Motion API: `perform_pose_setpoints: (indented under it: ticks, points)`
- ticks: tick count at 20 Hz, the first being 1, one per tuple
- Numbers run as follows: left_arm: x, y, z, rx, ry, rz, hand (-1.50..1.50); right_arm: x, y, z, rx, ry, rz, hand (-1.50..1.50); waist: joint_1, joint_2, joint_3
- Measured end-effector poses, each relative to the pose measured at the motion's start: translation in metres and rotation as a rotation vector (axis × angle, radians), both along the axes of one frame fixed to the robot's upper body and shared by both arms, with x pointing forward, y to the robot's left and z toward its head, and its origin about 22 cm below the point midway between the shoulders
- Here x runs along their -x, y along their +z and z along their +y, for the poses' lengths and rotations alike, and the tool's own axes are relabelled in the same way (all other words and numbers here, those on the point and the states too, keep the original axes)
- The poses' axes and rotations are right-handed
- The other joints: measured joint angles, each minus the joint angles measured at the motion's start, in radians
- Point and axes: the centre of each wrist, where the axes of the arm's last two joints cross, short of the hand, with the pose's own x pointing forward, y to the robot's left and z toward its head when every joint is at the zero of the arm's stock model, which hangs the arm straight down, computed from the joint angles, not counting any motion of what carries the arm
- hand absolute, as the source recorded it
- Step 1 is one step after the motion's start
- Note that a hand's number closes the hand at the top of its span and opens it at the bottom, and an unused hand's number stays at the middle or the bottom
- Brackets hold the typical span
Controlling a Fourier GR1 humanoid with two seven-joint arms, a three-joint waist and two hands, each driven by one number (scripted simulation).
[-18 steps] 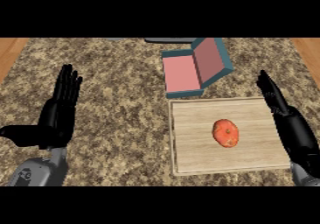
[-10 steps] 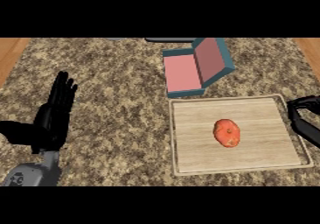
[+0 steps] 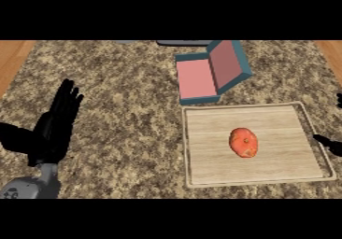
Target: Pick the squash from the tray and place it in the cardboard box
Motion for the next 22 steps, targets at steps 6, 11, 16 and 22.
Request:
perform_pose_setpoints:
  ticks: [6, 11, 16, 22]
  points:
    - [0.002, 0.0, 0.003, 0.0, -0.003, 0.007, 0.0, -0.007, 0.05, -0.013, 0.239, 0.206, 0.228, -1.5, 0.0, -0.003, -0.003]
    - [0.0, 0.002, 0.009, 0.004, 0.005, 0.013, 0.0, -0.017, 0.085, 0.006, 0.308, 0.325, 0.398, -1.5, -0.007, -0.005, -0.003]
    - [0.002, 0.005, 0.01, 0.004, 0.005, 0.014, 0.0, -0.031, 0.107, 0.045, 0.28, 0.396, 0.438, -1.5, -0.007, -0.005, -0.003]
    - [0.005, 0.003, 0.013, 0.0, 0.007, 0.009, 0.0, -0.027, 0.119, 0.077, 0.259, 0.433, 0.457, -1.5, -0.009, -0.004, -0.002]
